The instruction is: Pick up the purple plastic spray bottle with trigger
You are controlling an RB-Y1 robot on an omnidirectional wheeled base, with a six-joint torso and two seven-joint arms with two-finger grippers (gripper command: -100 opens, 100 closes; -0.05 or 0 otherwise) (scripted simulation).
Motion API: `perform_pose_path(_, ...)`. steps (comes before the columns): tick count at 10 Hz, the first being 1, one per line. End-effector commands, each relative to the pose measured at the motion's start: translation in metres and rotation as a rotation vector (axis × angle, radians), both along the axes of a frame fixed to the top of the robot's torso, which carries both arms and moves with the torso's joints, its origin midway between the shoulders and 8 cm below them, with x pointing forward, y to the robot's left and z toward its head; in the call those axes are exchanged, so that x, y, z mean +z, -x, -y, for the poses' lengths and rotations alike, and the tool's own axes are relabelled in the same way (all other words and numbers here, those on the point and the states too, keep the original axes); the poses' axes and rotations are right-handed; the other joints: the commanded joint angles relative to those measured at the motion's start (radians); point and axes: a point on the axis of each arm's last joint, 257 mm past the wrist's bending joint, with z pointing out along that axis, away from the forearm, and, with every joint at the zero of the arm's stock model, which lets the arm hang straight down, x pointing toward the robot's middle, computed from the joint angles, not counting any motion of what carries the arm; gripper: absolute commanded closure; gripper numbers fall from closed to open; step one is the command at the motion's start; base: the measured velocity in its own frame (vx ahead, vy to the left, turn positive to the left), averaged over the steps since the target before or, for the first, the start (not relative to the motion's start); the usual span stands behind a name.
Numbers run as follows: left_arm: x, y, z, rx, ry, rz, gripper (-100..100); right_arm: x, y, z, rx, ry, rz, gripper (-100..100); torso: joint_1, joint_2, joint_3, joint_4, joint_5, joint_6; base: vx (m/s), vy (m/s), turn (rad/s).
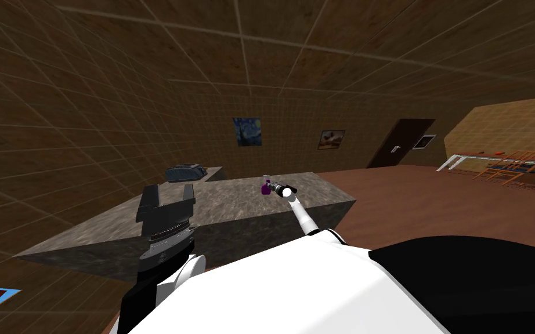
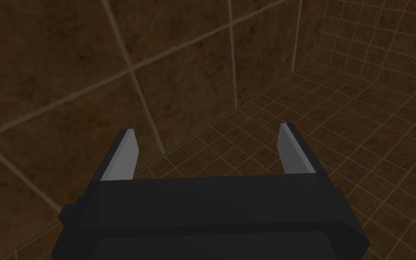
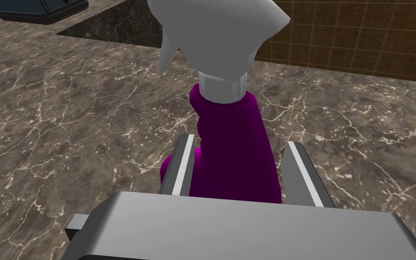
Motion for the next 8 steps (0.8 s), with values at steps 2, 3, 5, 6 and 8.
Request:
perform_pose_path(2,0.0,0.0,0.0,0.0,0.0,0.0,0,-0.001,0.009,0.029,-0.048,-0.014,-0.004,100,0.0,0.0,0.0,0.0,0.0,0.0,-0.01,-0.005,0.174)
perform_pose_path(3,0.0,0.0,0.0,0.0,0.0,0.0,0,-0.006,0.016,0.052,-0.081,0.013,-0.006,100,-0.001,0.0,-0.001,-0.001,0.0,0.0,-0.008,-0.003,0.269)
perform_pose_path(5,0.0,0.0,0.0,0.0,0.0,0.0,0,-0.002,0.025,0.073,-0.117,0.007,0.0,100,0.0,-0.001,-0.001,-0.001,-0.001,0.0,-0.01,-0.003,0.196)
perform_pose_path(6,0.0,0.0,0.0,0.0,0.0,0.0,0,0.001,0.025,0.073,-0.119,-0.012,0.0,100,0.0,-0.001,-0.001,-0.001,-0.001,0.0,-0.01,-0.005,0.126)
perform_pose_path(8,0.0,0.0,0.0,0.0,0.0,0.0,0,0.004,0.034,0.092,-0.15,-0.008,0.005,100,0.0,0.0,-0.001,-0.001,-0.001,0.0,-0.011,-0.003,0.191)
